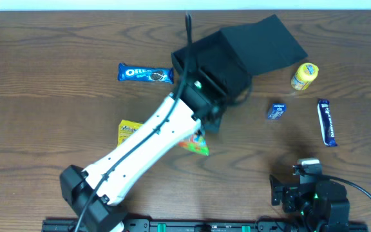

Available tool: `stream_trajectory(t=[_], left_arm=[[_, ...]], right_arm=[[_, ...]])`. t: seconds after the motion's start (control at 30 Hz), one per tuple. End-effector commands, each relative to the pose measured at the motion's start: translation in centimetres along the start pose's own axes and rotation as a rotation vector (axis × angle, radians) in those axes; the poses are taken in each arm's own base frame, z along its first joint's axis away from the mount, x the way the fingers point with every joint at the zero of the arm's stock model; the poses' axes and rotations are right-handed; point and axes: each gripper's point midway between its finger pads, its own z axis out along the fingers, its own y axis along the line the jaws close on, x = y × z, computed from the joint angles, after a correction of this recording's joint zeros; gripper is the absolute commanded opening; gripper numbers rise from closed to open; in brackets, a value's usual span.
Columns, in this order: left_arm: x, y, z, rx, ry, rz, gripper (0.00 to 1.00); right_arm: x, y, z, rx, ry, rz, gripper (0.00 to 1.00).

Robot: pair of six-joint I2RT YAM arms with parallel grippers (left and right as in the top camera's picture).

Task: Pack container
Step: 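Lift the Haribo bag with the left gripper and carry it over the black box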

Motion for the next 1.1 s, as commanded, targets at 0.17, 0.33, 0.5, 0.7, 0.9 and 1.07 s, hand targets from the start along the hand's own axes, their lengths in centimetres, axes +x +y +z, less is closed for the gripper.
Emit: stream_trajectory(t=[0.17, 0.33, 0.5, 0.7, 0.9, 1.07], left_arm=[[-9.3, 2.2, 0.7, -0.173, -0.155, 0.225, 0.06], [-13.3, 1.8, 2.6, -0.213, -0.213, 0.274, 0.06], [-17.0, 0.7, 4.3, -0.226, -0.318, 0.299, 0.06], [-18.8, 0.1, 5.7, -0.233, -0.358, 0.339, 0.06], [-19.0, -0.3, 8.4, -0.238, -0.329, 0.346, 0.06], [-18.7, -0.9, 9.9, -0.235, -0.302, 0.361, 0.06]], right_arm=[[0.2, -0.2, 0.1, 0.01, 0.004, 0.01, 0.99], [0.2, -0.2, 0.1, 0.01, 0.004, 0.01, 0.99], [0.2, -0.2, 0.1, 0.01, 0.004, 0.01, 0.99], [0.2, -0.2, 0.1, 0.01, 0.004, 0.01, 0.99], [0.2, -0.2, 0.1, 0.01, 0.004, 0.01, 0.99], [0.2, -0.2, 0.1, 0.01, 0.004, 0.01, 0.99]])
